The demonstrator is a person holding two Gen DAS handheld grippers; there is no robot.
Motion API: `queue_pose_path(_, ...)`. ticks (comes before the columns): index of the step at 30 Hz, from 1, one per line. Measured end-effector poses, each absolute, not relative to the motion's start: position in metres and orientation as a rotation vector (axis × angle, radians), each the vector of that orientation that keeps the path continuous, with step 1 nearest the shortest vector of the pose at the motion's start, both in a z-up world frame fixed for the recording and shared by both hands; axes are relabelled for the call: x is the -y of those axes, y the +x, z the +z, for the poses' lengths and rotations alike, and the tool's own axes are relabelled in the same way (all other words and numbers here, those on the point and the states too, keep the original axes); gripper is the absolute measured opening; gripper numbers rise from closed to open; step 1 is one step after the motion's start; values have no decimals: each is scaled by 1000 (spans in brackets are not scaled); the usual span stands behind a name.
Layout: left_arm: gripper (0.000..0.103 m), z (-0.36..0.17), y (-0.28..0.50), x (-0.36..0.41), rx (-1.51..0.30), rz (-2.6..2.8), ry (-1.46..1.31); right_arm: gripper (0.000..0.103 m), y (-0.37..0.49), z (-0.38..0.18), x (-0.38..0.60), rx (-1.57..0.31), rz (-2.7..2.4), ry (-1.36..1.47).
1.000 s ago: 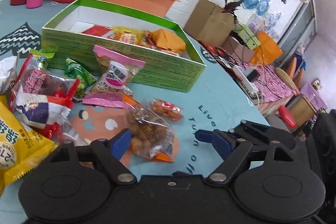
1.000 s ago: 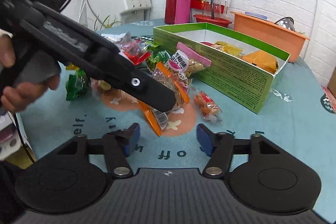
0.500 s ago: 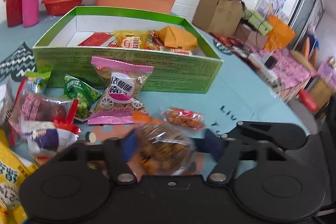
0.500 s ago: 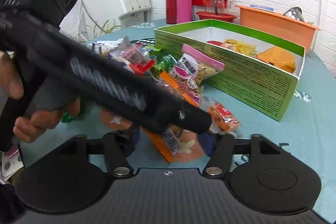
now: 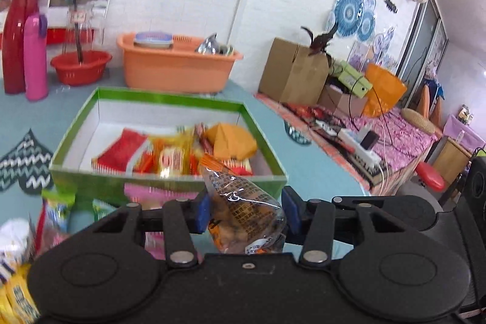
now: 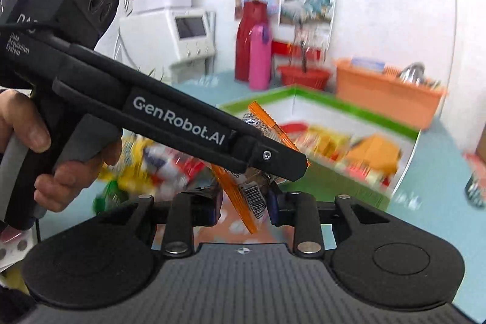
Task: Organize snacks
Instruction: 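Carry the clear snack bag into the box and open the left gripper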
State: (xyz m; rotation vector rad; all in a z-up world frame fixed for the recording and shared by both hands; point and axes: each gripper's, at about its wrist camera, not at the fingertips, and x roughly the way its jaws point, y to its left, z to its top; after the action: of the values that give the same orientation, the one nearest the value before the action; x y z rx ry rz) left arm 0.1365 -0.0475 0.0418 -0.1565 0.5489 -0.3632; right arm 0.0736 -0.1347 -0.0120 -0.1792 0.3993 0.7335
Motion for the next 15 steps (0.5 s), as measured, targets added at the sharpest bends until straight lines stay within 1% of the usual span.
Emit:
queue_pose_path(6,90,57,169,46,-502,-371,-181,52,102,6,138,-326,691,-177)
queue_pose_path(15,90,45,224,38,-506,-400,-230,52,145,6,143,-317,639,-152)
